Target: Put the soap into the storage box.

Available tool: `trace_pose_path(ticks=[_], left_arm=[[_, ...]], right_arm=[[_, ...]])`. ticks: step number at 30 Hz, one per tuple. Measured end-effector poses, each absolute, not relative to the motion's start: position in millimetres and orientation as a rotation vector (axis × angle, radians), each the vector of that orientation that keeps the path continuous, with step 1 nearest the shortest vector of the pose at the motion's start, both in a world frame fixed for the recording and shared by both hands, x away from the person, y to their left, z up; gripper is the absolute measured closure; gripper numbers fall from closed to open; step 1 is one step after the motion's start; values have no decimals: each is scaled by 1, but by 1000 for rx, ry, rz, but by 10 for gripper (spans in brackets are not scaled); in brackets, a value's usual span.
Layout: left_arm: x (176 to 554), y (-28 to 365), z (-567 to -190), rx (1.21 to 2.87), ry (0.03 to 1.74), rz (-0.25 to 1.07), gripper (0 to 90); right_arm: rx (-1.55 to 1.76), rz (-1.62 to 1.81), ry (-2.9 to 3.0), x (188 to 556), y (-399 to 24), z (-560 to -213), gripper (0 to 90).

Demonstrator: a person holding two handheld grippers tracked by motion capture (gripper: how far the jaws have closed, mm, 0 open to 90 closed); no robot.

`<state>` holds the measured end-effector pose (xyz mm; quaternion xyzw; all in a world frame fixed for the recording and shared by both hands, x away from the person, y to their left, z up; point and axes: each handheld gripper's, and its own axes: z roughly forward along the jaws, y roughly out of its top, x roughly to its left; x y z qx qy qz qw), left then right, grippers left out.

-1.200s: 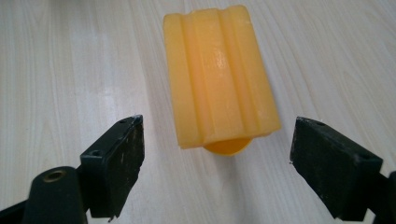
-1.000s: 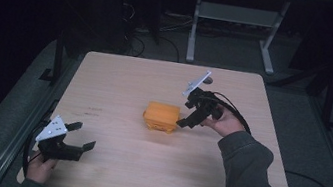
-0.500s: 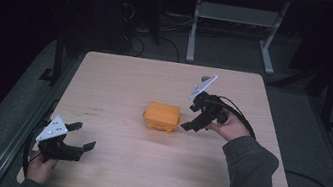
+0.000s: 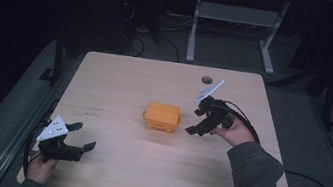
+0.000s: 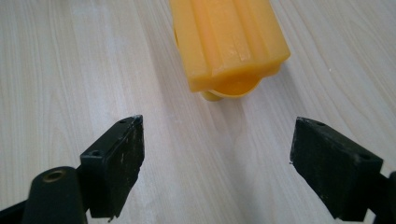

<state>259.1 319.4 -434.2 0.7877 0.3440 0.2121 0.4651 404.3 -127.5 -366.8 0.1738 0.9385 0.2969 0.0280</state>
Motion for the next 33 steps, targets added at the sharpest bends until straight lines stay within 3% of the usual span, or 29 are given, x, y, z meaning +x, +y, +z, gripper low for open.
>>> trace_pose_path(ticks=[33], left_arm=[[259,319,-435,1936,850,519,143]], right_arm=[[650,944,2873,382,-163,-383,173]])
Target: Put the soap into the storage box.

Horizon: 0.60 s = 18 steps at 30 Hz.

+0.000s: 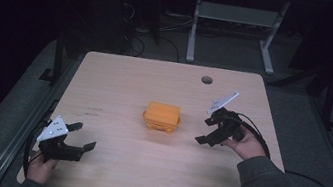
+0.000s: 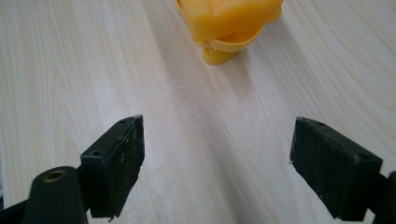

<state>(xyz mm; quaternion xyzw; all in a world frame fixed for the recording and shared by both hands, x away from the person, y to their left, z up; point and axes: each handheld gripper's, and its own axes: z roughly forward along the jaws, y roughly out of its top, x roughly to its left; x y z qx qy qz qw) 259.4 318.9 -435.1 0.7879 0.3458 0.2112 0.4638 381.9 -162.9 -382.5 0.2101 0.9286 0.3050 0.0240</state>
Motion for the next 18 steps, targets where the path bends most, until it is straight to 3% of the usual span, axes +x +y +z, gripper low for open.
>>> trace_pose_path(ticks=[18], left_arm=[[260,318,-436,1941,851,519,143]], right_arm=[[679,948,2863,369,-178,-390,176]])
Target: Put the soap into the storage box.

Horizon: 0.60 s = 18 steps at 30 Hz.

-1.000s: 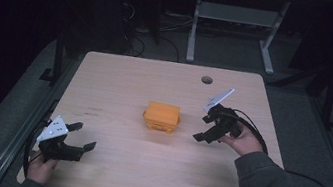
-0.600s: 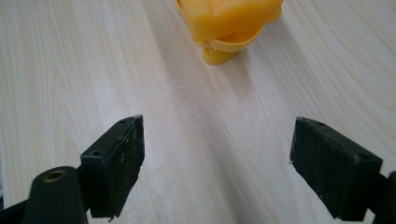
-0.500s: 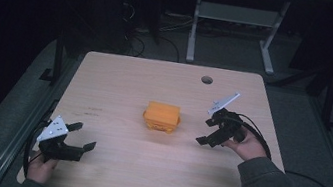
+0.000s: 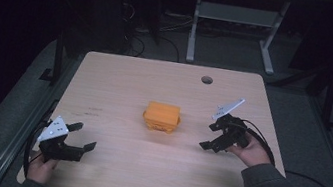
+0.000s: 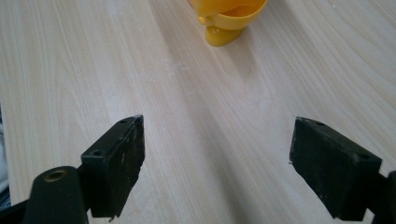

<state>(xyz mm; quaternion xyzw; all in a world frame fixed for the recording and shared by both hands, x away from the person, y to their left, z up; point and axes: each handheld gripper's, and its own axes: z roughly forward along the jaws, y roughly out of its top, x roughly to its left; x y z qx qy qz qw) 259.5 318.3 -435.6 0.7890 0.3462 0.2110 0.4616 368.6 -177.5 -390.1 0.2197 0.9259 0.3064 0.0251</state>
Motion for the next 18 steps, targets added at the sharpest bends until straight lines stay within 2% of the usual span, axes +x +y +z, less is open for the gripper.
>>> trace_pose_path(ticks=[18], left_arm=[[260,318,-436,1944,853,516,143]], right_arm=[[752,955,2854,355,-194,-401,178]])
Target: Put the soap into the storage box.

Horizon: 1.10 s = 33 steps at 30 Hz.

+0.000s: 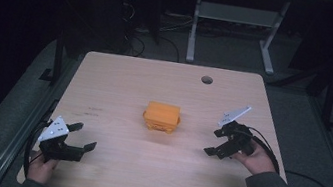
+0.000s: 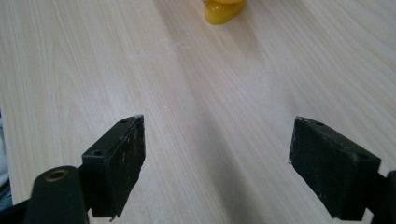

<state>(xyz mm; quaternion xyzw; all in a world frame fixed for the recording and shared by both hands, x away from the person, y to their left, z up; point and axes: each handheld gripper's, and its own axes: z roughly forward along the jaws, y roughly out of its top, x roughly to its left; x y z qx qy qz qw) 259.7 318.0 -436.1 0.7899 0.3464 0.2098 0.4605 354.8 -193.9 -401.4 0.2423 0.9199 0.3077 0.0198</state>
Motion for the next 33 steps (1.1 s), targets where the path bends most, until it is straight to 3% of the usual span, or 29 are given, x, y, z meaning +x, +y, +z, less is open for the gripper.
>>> trace_pose_path(ticks=[33], left_arm=[[260,316,-438,1954,856,511,143]], right_arm=[[901,1007,2783,297,-237,-433,178]])
